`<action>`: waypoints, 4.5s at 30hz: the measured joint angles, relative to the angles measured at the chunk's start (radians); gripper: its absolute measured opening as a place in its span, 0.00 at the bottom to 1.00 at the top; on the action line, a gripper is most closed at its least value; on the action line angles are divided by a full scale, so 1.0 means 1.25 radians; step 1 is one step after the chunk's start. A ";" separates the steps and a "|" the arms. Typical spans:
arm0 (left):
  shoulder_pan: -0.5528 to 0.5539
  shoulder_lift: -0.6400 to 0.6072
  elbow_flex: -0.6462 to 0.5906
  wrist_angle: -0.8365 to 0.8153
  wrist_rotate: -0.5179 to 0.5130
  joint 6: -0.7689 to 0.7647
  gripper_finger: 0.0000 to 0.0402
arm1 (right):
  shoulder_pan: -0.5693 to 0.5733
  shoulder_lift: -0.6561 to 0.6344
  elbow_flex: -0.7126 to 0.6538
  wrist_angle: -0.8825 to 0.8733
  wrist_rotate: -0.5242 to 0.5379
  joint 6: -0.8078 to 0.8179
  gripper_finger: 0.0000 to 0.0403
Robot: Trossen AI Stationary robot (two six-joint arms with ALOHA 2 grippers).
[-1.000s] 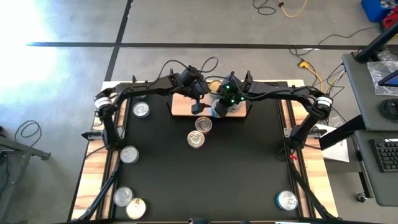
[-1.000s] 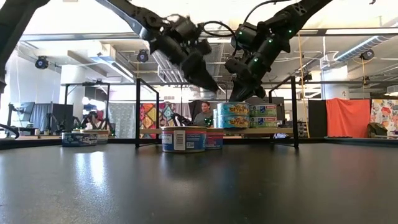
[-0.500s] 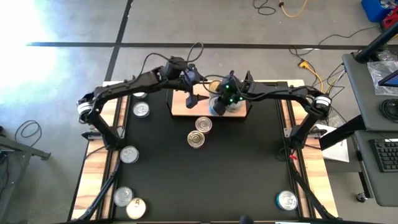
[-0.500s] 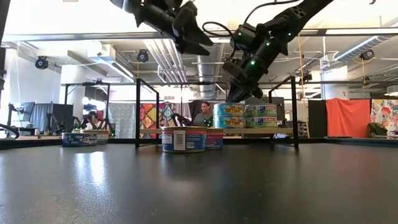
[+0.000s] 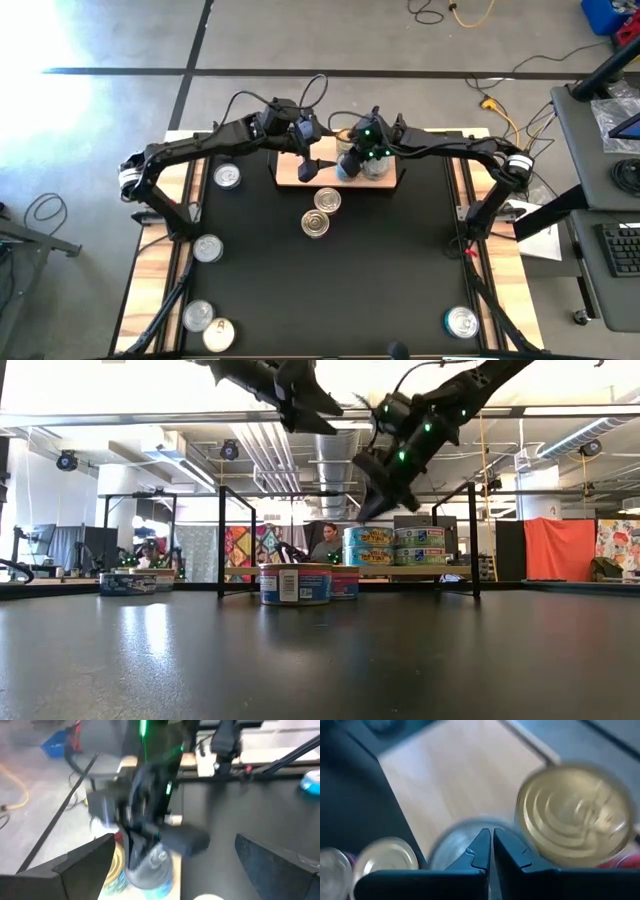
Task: Stack canned seafood by type on shelf
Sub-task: Stack the yellow-blue tuna can on top of the other yellow-blue tuna can on the shelf, then adjust the tuna cans on the shelf
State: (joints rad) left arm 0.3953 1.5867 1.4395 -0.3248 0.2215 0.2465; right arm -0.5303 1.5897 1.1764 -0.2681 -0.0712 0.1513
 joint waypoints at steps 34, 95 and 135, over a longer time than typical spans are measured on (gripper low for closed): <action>-0.040 -0.035 -0.002 -0.085 -0.045 -0.034 0.97 | -0.078 0.105 0.168 -0.128 0.045 0.009 0.03; -0.044 -0.089 -0.270 0.002 -0.233 -0.067 0.97 | -0.088 0.025 0.297 -0.541 0.161 -0.189 0.03; -0.035 0.298 0.073 -0.227 -0.190 -0.121 0.30 | 0.587 -0.193 0.278 -0.841 0.241 0.408 0.03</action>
State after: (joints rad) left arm 0.3517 1.9593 1.5306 -0.6083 -0.0154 0.0952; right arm 0.2033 1.3479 1.5238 -1.3195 0.2301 0.6608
